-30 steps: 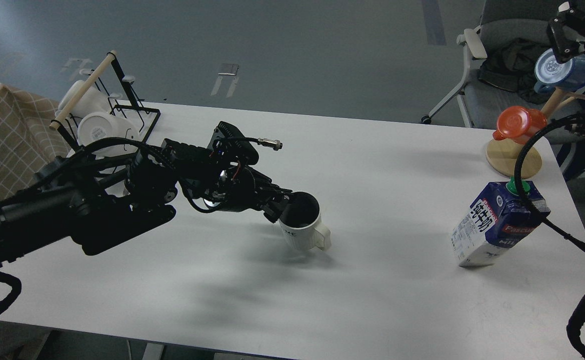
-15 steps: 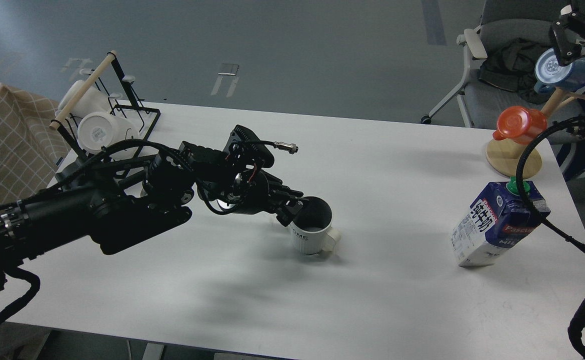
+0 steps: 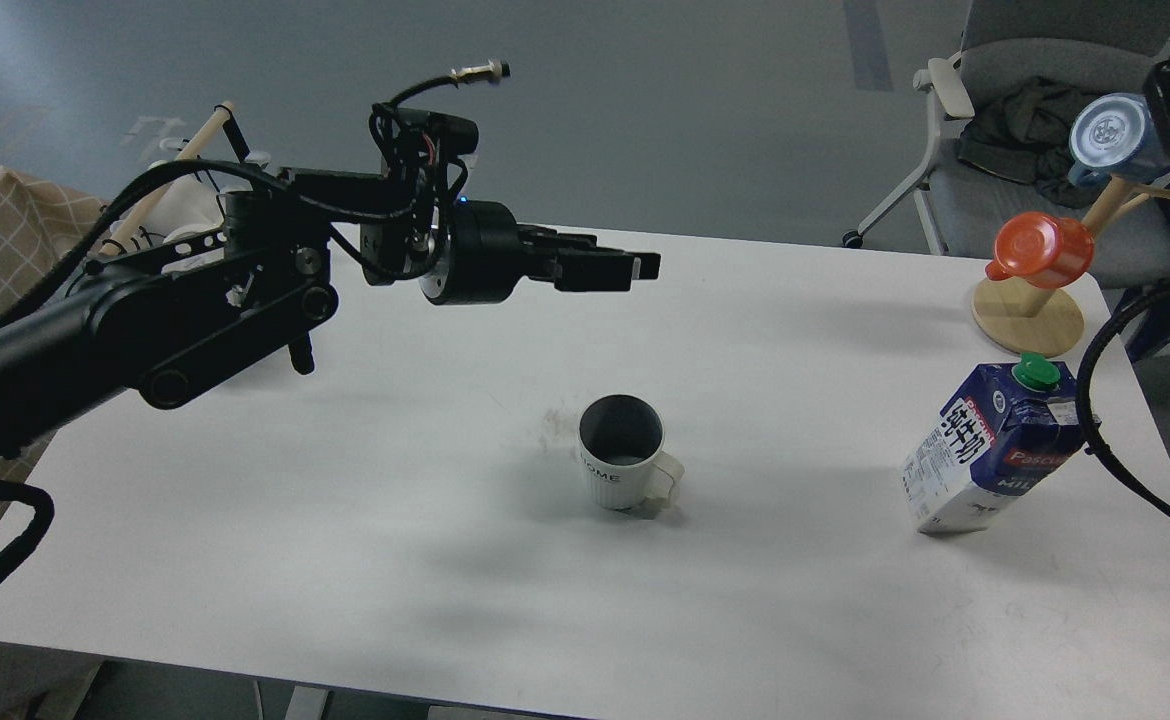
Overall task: Place cup and milk with both arms
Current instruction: 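Release the mug and lift the left gripper away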
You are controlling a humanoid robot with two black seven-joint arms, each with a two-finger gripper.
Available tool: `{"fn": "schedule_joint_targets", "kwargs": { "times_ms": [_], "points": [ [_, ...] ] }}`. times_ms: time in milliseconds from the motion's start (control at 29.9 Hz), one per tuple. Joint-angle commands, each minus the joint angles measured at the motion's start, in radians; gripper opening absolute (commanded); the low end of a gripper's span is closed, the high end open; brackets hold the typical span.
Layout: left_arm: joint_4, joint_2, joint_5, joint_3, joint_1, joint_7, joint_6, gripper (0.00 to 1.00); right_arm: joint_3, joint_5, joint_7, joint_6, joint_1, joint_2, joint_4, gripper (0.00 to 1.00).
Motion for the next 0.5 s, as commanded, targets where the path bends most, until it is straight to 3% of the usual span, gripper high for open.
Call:
{"fn": "schedule_joint_targets", "kwargs": {
  "times_ms": [0,134,267,468],
  "points": [
    [0.002,0.007,-0.181,-0.061,0.002,-0.004,0.000,0.98,0.002,0.066,-0.001,0.006,-0.075,-0.053,0.055,1.00],
    [0.005,0.010,-0.295,-0.129,0.009,-0.003,0.000,0.98,0.011,0.071,-0.001,0.006,-0.165,-0.075,0.120,1.00],
    [0.048,0.065,-0.421,-0.228,0.021,0.000,0.000,0.98,0.022,0.143,-0.016,0.006,-0.371,-0.095,0.275,1.00],
    [0.093,0.154,-0.614,-0.247,0.024,0.002,0.000,0.98,0.034,0.172,-0.013,0.006,-0.635,-0.084,0.344,1.00]
  ]
}}
